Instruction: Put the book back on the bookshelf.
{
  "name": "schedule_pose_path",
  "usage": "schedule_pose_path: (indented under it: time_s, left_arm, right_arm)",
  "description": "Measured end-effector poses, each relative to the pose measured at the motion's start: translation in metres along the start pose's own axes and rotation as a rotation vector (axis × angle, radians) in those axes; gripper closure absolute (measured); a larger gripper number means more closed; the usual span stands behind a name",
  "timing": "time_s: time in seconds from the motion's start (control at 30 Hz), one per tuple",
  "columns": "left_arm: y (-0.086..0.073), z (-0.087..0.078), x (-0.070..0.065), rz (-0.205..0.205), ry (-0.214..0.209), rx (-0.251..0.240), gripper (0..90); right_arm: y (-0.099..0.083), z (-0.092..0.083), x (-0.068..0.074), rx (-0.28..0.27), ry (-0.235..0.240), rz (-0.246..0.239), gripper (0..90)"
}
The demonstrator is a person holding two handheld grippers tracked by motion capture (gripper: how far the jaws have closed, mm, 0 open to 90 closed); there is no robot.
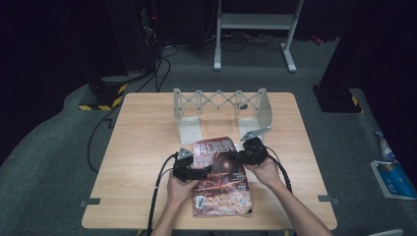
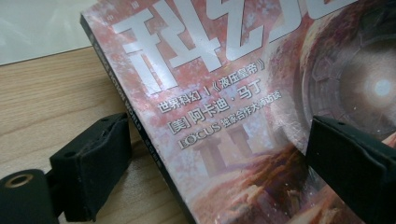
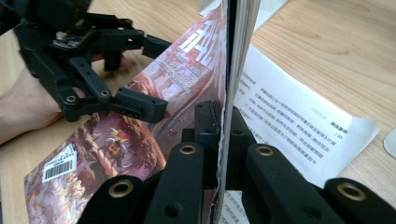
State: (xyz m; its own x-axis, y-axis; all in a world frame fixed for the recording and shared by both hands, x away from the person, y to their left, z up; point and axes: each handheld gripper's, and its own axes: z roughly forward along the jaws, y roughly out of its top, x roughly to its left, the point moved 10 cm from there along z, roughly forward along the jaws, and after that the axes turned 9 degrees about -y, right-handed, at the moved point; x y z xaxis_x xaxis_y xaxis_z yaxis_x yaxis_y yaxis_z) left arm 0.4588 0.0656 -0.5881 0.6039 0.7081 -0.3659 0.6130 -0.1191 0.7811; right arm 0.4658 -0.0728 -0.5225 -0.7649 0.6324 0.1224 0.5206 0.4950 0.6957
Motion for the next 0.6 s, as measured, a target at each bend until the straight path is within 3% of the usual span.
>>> schedule_pose_path:
  time_s: [0.17,0.43,0.6]
  left_arm:
    - [-0.0005,-0.0004,-0.0028,-0.009,-0.041,0.002,6.0]
    - [-0.0011,-0.0012,-0.0034,-0.006,-0.052,0.007,6.1]
    - [-0.0013,-0.0059,-0.0030,-0.034,-0.066,0.004,13.4]
  right_arm:
    - [0.0023,-0.0012,0.0073,-0.022,0.028,-0.032,87.6]
    - [0.0035,-0.0021,0.0116,-0.041,0.052,-0.058,87.5]
    - [0.0015,-0.0011,0.0086,-0.036,0.051,-0.050,87.4]
